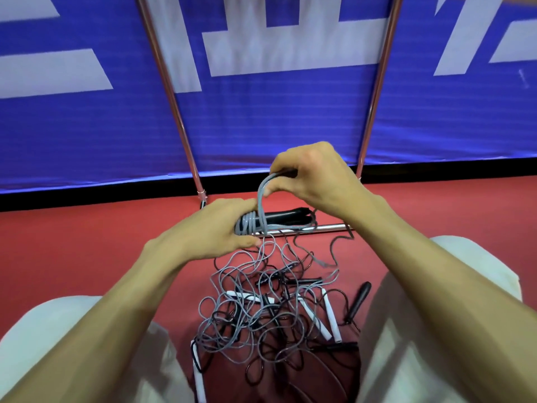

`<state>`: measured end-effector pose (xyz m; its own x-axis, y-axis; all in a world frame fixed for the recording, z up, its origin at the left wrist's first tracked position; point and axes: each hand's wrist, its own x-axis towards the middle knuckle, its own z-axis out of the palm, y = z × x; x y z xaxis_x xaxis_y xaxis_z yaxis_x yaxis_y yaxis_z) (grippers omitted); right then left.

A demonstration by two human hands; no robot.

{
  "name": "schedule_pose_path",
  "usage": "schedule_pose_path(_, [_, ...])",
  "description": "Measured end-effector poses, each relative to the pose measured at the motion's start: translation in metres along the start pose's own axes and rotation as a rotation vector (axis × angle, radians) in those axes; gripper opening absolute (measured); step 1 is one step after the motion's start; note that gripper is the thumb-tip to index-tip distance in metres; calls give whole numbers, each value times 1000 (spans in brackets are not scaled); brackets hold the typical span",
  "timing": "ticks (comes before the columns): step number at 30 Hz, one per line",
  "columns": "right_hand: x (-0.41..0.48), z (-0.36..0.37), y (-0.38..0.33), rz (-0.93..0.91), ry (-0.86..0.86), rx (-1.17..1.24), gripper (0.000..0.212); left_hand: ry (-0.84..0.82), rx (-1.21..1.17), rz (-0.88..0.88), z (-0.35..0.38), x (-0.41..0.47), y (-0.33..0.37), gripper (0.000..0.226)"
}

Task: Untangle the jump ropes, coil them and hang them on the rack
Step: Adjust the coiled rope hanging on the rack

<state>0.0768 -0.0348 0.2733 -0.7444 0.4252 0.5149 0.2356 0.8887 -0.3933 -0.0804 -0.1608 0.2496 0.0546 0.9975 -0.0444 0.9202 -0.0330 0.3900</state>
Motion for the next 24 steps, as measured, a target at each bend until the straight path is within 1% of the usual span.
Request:
schedule_pose_path(2, [0,-1,5,148,20,68,32,30,-130,10,-3,-4,14,28])
schedule_pose_path(4, [2,-1,9,268,-26,153,32,71,-239,-1,-6,-7,23,27])
schedule_pose_path(6, [4,-4,10,348,-98,336,26,112,-308,1,-11,-10,27,32])
schedule_pose_path(8, [3,-8,11,402,-190,630,11,151,-357,13,-14,-12,27,23])
schedule_pose_path(9, [3,-9,12,393,-222,726,7,174,-380,21,-15,-13,25,20])
schedule_pose_path(11, [2,-6,11,345,-223,795,9,249,-461,4,-18,-15,22,17])
schedule_pose_path(12, [3,-2,10,343,-204,789,15,291,-537,-23,-20,-15,20,21])
schedule_pose_path(14, [4,6,5,363,-202,693,25,349,-726,-70,-22,-13,15,48])
schedule_pose_path(15, [4,10,2,359,-227,611,32,354,-804,-69,-22,-13,13,62])
schedule_pose_path(16, [4,13,-2,348,-268,528,36,348,-858,-60,-23,-13,13,72])
schedule_pose_path(17, [3,16,-6,337,-313,450,36,337,-887,-41,-23,-13,12,74])
schedule_pose_path(19, [0,18,-10,325,-415,317,37,336,-880,-28,-26,-14,14,64])
schedule_pose_path(21, [-3,19,-9,325,-518,227,33,364,-822,-46,-27,-13,13,42])
schedule_pose_path(23, [-6,20,-4,367,-610,222,25,424,-728,-102,-28,-10,8,16])
schedule_pose_path(24, [-7,20,-2,411,-654,255,23,474,-653,-143,-27,-8,3,11])
